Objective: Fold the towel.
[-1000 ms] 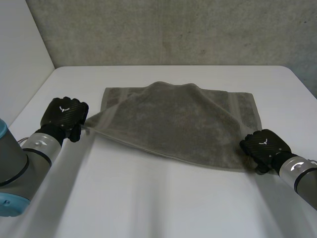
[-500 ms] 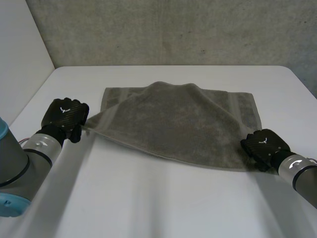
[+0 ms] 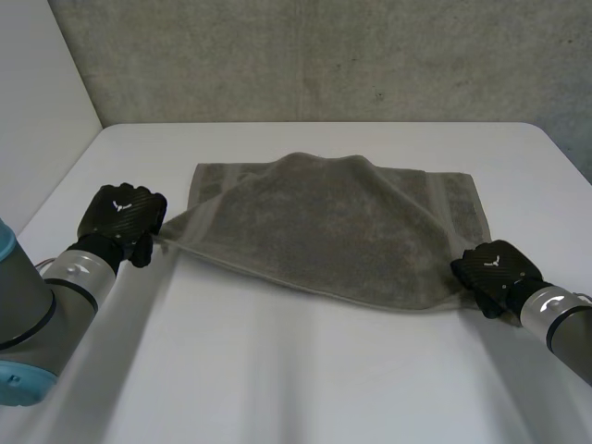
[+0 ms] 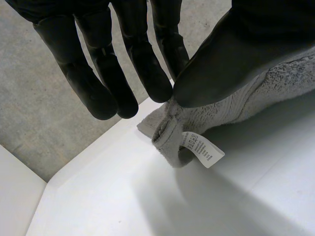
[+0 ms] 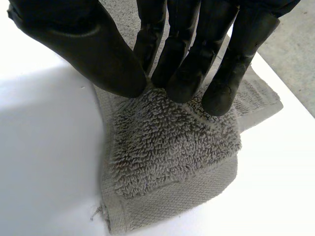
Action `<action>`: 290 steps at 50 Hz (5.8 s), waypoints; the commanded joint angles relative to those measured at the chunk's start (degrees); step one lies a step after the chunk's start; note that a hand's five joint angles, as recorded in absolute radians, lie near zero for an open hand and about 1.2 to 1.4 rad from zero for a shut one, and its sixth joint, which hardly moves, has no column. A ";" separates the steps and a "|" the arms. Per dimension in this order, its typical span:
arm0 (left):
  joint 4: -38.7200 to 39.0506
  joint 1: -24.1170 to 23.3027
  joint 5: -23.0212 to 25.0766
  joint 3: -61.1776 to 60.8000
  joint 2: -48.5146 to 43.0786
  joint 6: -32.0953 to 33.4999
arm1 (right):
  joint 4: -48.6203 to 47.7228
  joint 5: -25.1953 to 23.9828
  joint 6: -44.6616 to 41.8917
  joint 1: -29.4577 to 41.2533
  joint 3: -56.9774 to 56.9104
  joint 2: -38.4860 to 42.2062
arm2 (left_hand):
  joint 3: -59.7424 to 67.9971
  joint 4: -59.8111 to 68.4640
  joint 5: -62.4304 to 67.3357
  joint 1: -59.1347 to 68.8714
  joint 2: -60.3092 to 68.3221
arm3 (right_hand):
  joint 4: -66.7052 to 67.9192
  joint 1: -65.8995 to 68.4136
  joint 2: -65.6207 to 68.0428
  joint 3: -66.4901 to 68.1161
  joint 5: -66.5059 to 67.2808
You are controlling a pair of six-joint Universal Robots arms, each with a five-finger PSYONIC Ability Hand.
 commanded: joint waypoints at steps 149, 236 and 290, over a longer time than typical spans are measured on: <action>-3.73 -8.61 -8.34 4.92 -2.52 -6.42 | 6.00 5.13 4.38 -3.28 -2.59 -3.08 | -77.71 -76.17 -85.88 -73.21 -76.23 | -50.52 -49.71 -48.31 -50.02 -50.71; -1.71 -15.64 -9.31 11.16 -4.02 -11.07 | 9.84 11.99 14.40 23.90 -18.69 -5.71 | -77.54 -76.00 -85.71 -73.04 -76.07 | -67.09 -66.27 -64.87 -66.59 -67.28; -1.71 -17.14 -9.31 10.02 -4.81 -11.16 | 0.28 9.96 11.05 11.74 -2.41 -0.09 | -77.37 -75.83 -85.54 -72.87 -75.90 | -14.45 -13.64 -12.23 -13.95 -14.64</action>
